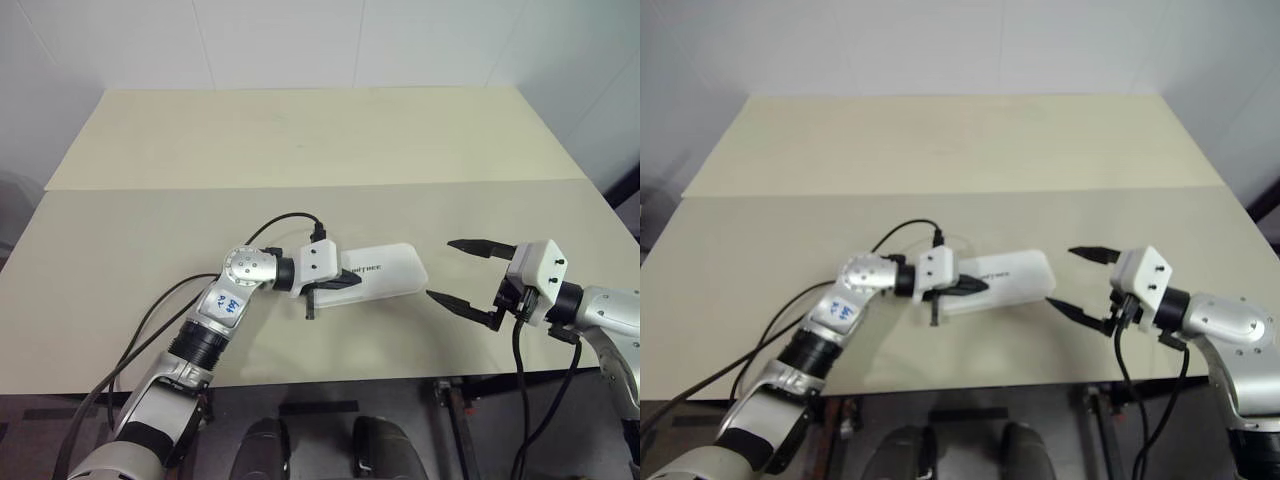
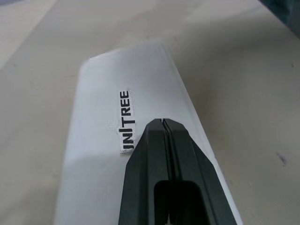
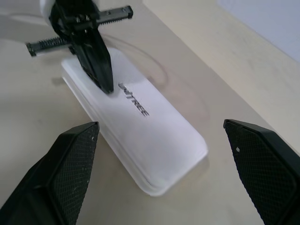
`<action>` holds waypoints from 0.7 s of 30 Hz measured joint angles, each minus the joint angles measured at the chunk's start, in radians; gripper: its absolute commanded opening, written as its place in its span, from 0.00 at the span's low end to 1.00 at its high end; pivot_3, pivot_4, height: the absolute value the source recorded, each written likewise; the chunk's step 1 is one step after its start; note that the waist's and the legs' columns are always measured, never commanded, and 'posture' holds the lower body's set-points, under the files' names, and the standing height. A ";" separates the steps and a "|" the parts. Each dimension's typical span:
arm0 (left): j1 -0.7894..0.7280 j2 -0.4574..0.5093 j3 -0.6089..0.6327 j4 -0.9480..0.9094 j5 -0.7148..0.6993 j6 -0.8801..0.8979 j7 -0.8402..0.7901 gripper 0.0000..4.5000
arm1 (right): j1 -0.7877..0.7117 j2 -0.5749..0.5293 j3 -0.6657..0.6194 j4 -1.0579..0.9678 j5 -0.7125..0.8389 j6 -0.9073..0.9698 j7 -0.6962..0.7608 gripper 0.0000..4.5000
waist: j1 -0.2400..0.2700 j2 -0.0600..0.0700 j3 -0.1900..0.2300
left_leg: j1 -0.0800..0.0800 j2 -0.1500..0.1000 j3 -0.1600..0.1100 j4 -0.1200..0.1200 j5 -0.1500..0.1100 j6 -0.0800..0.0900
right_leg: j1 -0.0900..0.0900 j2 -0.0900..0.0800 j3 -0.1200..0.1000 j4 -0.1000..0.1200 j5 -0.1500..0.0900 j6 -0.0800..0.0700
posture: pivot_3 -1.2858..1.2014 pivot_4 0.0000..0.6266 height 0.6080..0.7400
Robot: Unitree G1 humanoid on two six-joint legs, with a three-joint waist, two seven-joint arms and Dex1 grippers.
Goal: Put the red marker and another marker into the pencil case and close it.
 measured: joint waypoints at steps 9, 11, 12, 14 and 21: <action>0.045 -0.010 0.024 -0.052 -0.021 0.043 0.038 0.01 | 0.012 0.048 0.008 -0.036 0.001 0.014 -0.055 1.00 | 0.002 0.000 0.000 | 0.000 0.000 0.000 0.000 0.000 0.000 | 0.000 0.000 0.000 0.000 0.000 0.000 | 0.52 0.24 1.00; 0.052 -0.014 0.039 -0.052 -0.043 0.058 0.040 0.01 | 0.008 0.055 0.013 -0.034 0.001 0.015 -0.055 1.00 | 0.002 0.000 0.000 | 0.000 0.000 -0.001 0.000 0.000 0.000 | 0.000 0.000 0.000 0.000 0.000 0.000 | 0.52 0.24 1.00; 0.055 -0.018 0.049 -0.052 -0.055 0.062 0.042 0.01 | 0.004 0.057 0.014 -0.031 0.001 0.014 -0.055 1.00 | 0.002 0.000 0.000 | 0.000 0.000 -0.001 0.000 0.000 0.000 | 0.000 0.000 0.000 0.000 0.000 0.000 | 0.52 0.24 1.00; 0.064 -0.022 0.089 -0.070 -0.098 0.069 0.045 0.01 | -0.011 0.065 0.020 -0.016 0.001 0.012 -0.051 1.00 | 0.001 0.000 0.000 | 0.000 0.000 -0.001 0.000 0.000 0.000 | 0.000 0.000 0.000 0.000 0.000 0.000 | 0.52 0.24 1.00; 0.138 0.050 0.218 -0.175 -0.210 0.087 0.034 0.01 | -0.051 0.086 0.064 0.094 -0.005 -0.011 -0.015 1.00 | -0.008 0.000 0.000 | 0.000 0.001 0.000 -0.001 0.000 0.000 | -0.001 0.000 0.000 0.000 0.000 0.000 | 0.52 0.24 1.00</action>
